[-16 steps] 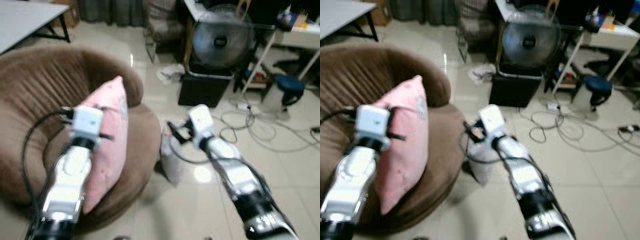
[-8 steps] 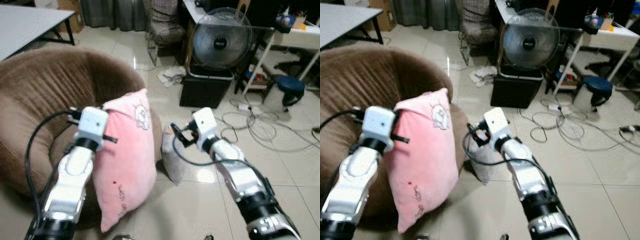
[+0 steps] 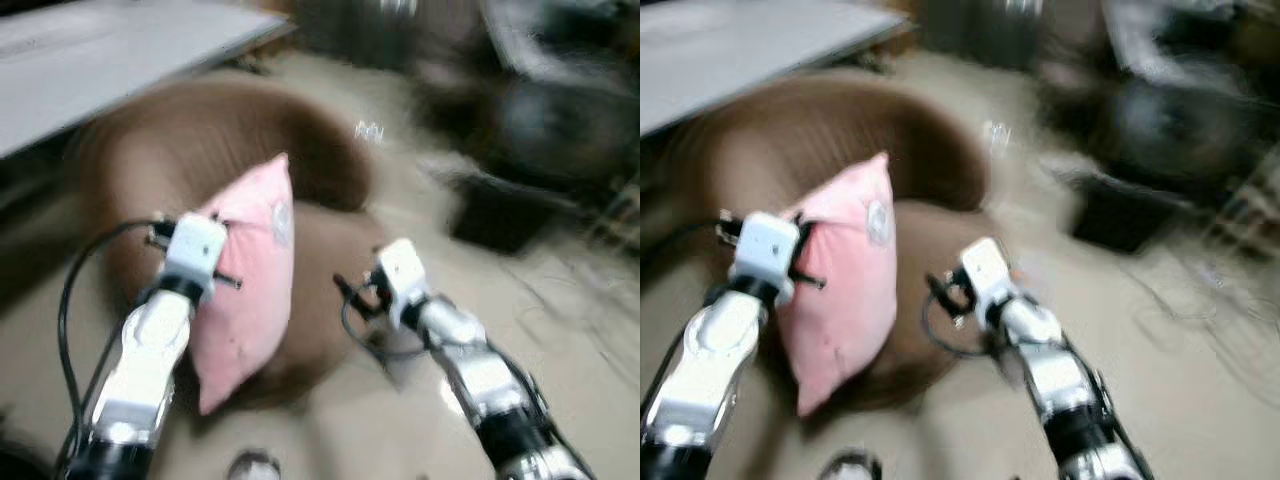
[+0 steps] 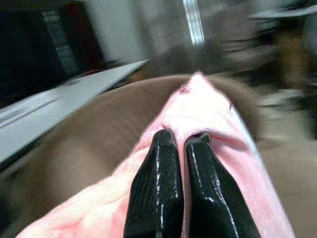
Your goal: Move the pillow to the sofa from floor
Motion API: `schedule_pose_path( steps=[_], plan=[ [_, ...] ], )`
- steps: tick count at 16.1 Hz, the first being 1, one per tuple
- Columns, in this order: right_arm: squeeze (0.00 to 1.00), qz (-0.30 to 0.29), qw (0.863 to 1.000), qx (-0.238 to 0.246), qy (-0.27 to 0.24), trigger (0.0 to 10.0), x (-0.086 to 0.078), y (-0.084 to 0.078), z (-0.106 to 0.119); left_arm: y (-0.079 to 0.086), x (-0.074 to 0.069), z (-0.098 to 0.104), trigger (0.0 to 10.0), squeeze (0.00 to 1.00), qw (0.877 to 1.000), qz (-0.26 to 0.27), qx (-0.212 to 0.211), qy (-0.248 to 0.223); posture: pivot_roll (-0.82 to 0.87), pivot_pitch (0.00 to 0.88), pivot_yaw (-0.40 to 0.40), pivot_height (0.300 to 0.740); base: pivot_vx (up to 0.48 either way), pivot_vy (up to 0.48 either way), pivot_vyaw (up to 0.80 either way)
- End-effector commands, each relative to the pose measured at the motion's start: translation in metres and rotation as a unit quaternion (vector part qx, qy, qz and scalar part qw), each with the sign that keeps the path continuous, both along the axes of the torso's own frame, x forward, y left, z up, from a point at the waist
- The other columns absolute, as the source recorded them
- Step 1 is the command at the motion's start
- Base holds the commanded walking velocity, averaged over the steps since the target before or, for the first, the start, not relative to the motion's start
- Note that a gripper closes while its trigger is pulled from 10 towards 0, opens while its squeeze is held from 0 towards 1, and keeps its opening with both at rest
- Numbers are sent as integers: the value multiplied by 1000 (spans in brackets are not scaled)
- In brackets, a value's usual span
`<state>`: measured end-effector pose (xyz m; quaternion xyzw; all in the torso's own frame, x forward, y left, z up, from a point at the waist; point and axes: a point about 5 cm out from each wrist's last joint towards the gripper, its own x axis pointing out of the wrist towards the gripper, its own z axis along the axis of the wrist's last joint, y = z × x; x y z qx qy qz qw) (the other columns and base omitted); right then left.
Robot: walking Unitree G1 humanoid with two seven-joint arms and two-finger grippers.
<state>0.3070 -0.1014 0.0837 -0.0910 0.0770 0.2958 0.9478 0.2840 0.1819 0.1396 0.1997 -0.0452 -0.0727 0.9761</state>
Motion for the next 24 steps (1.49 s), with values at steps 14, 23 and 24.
schedule_pose_path(
  steps=[14, 23, 24],
  plan=[
    [0, -129, 991, 10, -16, 10000, 11, -31, 5, -26, 7, 15, 10000, 0, 996, -87, -16, -30, 182, 0, -27, 740, 376, 0, 57],
    [0, -111, 994, -4, -4, 10000, 9, -28, 1, -25, 15, 9, 10000, 0, 996, -89, 2, -5, 177, 0, -34, 740, 286, 0, 0],
    [0, -109, 994, -5, -4, 10000, 9, -28, 1, -26, 16, 8, 10000, 0, 995, -95, 5, -3, 177, 0, -37, 740, 0, 0, 0]
  ],
)
